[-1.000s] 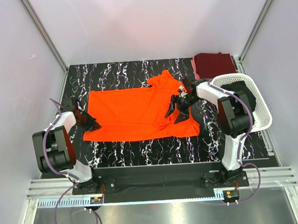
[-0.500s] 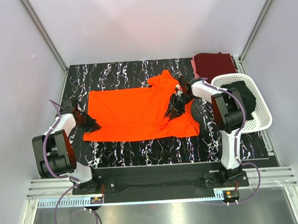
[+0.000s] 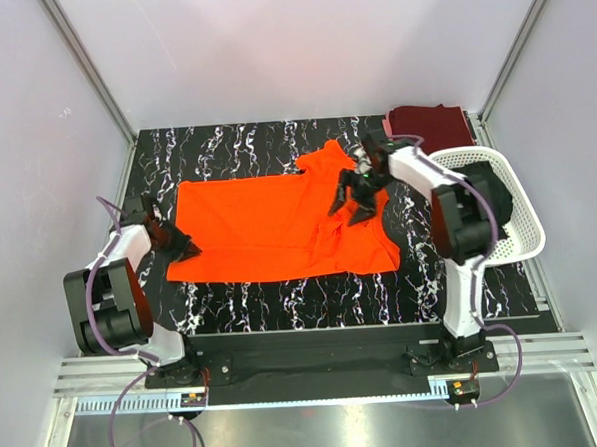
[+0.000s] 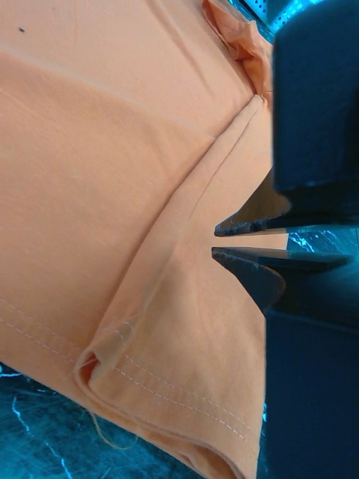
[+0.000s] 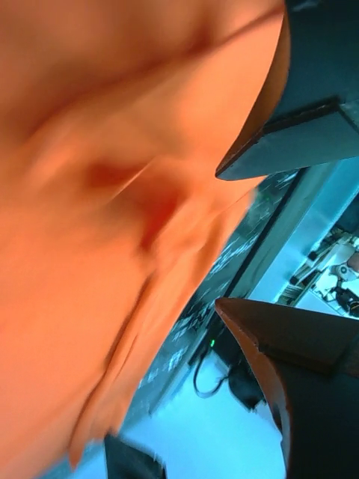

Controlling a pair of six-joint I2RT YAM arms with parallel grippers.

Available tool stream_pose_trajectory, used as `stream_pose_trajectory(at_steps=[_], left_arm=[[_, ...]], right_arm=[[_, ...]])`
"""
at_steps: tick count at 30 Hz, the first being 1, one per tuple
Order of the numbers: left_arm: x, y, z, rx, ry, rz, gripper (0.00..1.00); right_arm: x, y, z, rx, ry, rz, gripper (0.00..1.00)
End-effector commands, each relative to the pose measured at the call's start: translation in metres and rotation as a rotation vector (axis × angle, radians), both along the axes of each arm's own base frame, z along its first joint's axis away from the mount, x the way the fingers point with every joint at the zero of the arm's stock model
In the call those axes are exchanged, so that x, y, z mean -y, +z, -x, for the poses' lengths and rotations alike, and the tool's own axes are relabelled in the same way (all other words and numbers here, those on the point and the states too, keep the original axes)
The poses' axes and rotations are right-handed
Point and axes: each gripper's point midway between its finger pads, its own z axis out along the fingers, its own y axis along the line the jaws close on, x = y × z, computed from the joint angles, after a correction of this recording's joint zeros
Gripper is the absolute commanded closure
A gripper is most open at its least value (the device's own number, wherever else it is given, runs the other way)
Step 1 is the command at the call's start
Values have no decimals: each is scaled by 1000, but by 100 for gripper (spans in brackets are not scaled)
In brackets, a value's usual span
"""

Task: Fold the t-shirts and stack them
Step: Fold the tshirt

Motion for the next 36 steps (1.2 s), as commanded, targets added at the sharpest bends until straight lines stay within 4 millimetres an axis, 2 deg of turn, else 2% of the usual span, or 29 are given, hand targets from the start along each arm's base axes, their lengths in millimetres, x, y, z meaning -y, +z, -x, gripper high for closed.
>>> stream_pose_trajectory(at_steps=[1, 2, 4, 5, 6, 8, 9, 10, 11, 12, 13, 14, 15, 16, 17, 18, 19, 20, 21, 22, 23, 24, 25, 26, 27, 29, 30, 36], left_arm=[[-6, 9, -16, 45, 0, -16, 85], [-7, 8, -16, 40, 3, -14, 85], [-6, 5, -17, 35, 2, -6, 85], [-6, 6, -18, 33, 2, -4, 85], [-5, 5, -18, 30, -1, -2, 85], [-3, 6, -20, 39, -16, 12, 84], [2, 8, -23, 60, -51, 21, 82], [13, 15, -27, 99, -101, 63, 78], [20, 24, -38, 163, -144, 77, 68], [29, 34, -46, 223, -201, 92, 64], [54, 45, -48, 273, -286, 147, 60], [68, 56, -60, 352, -342, 168, 53], [81, 66, -67, 396, -386, 190, 51], [108, 72, -68, 422, -465, 218, 50], [121, 80, -76, 472, -508, 214, 48], [137, 79, -79, 484, -556, 215, 48], [165, 90, -85, 536, -624, 201, 47], [179, 92, -88, 552, -649, 195, 47], [192, 85, -92, 545, -667, 196, 48], [215, 94, -98, 592, -711, 190, 49], [227, 95, -101, 602, -730, 188, 49], [245, 83, -99, 581, -767, 187, 50], [253, 87, -109, 602, -768, 163, 51], [261, 85, -111, 610, -785, 164, 52], [280, 71, -112, 593, -822, 136, 53], [296, 70, -113, 604, -858, 136, 53], [301, 59, -113, 582, -864, 136, 53], [330, 39, -95, 535, -920, 145, 50]], right_arm=[[64, 32, 30, 72, -51, 146, 28], [75, 17, 49, 21, -68, 164, 28], [90, 22, 55, 58, -121, 165, 29], [94, 12, 64, 46, -123, 185, 30], [87, 15, 56, 99, -112, 141, 31], [70, 21, 53, 89, -103, 41, 33], [62, 17, 47, 73, -99, 22, 33], [54, 18, 44, 68, -81, 6, 33], [51, 26, 32, 88, -82, -5, 32], [51, 26, 26, 88, -89, 2, 31], [55, 19, 21, 76, -106, 29, 31], [54, 24, 11, 97, -113, 33, 31], [54, 25, 5, 107, -111, 35, 31], [54, 16, -1, 100, -100, 50, 31], [53, 23, -14, 140, -91, 48, 31], [53, 21, -21, 152, -88, 58, 33], [53, 14, -27, 146, -79, 66, 36], [52, 21, -39, 179, -79, 53, 39], [50, 16, -47, 190, -76, 47, 47], [49, 19, -56, 215, -76, 42, 50], [50, 18, -61, 228, -73, 40, 50], [50, 11, -66, 233, -66, 40, 53], [49, 9, -69, 235, -62, 31, 55], [48, 11, -75, 254, -54, 23, 56], [47, 9, -84, 282, -40, 22, 61], [46, 5, -87, 294, -23, 20, 62], [46, 2, -88, 287, -22, 23, 61], [42, 0, -90, 268, -2, -8, 54]])
